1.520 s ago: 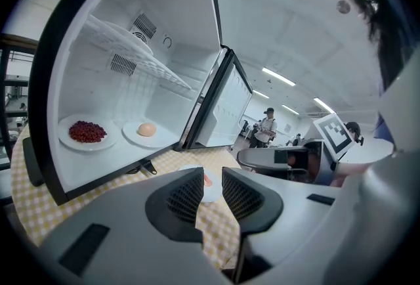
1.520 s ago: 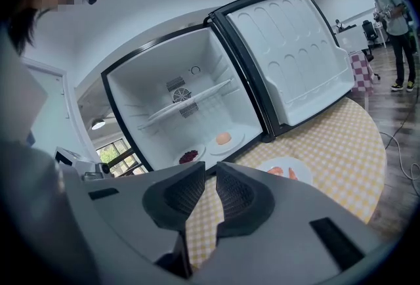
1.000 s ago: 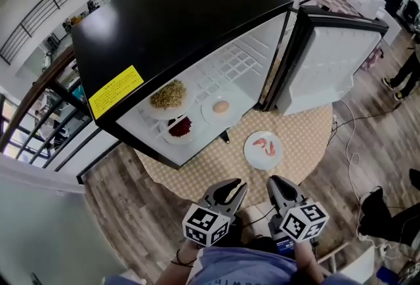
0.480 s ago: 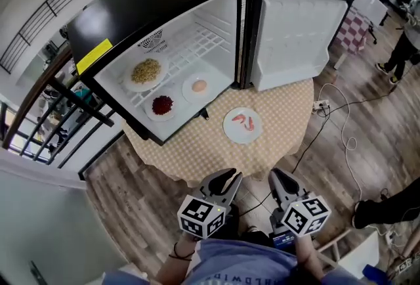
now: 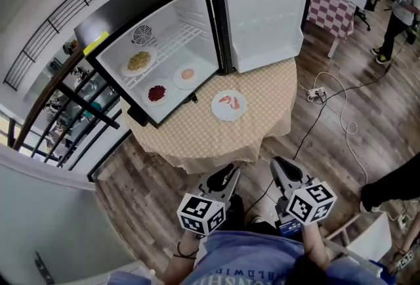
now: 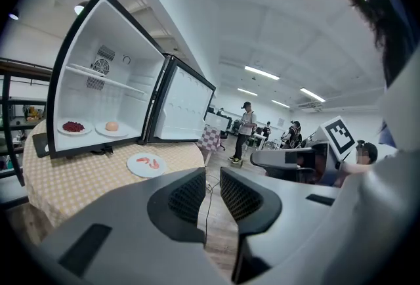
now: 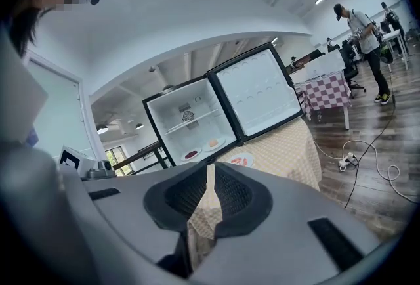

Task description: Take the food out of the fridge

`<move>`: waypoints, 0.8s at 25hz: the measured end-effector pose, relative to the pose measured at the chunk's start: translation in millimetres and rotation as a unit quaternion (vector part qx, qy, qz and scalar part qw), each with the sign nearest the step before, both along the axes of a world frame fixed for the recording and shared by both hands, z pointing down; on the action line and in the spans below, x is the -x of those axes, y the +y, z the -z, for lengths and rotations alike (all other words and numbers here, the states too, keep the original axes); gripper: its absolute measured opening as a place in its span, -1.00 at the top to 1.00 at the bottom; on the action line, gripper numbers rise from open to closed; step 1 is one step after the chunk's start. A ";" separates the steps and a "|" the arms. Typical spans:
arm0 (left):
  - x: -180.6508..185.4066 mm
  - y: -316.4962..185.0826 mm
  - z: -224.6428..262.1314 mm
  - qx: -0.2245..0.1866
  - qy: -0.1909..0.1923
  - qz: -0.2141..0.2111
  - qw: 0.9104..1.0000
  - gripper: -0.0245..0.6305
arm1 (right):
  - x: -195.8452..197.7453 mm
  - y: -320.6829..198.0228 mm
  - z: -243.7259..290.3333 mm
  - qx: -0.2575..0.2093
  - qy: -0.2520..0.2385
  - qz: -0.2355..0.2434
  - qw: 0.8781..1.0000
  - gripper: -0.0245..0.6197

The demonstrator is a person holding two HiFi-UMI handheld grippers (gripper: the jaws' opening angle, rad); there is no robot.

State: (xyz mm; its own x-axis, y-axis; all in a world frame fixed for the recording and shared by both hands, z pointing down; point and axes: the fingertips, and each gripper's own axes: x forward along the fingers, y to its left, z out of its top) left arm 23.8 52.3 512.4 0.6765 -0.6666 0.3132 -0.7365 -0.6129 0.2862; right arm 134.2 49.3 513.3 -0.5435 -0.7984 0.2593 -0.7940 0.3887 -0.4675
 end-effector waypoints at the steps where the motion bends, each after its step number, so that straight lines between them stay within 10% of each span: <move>1: -1.5 7.2 1.5 -0.002 0.000 0.003 1.000 0.68 | -5.7 6.3 1.8 -0.002 0.001 -0.002 1.000 0.77; 20: -18.3 76.1 17.9 -0.025 -0.012 0.005 1.000 0.68 | -22.6 68.7 22.8 -0.027 0.013 0.008 1.000 0.77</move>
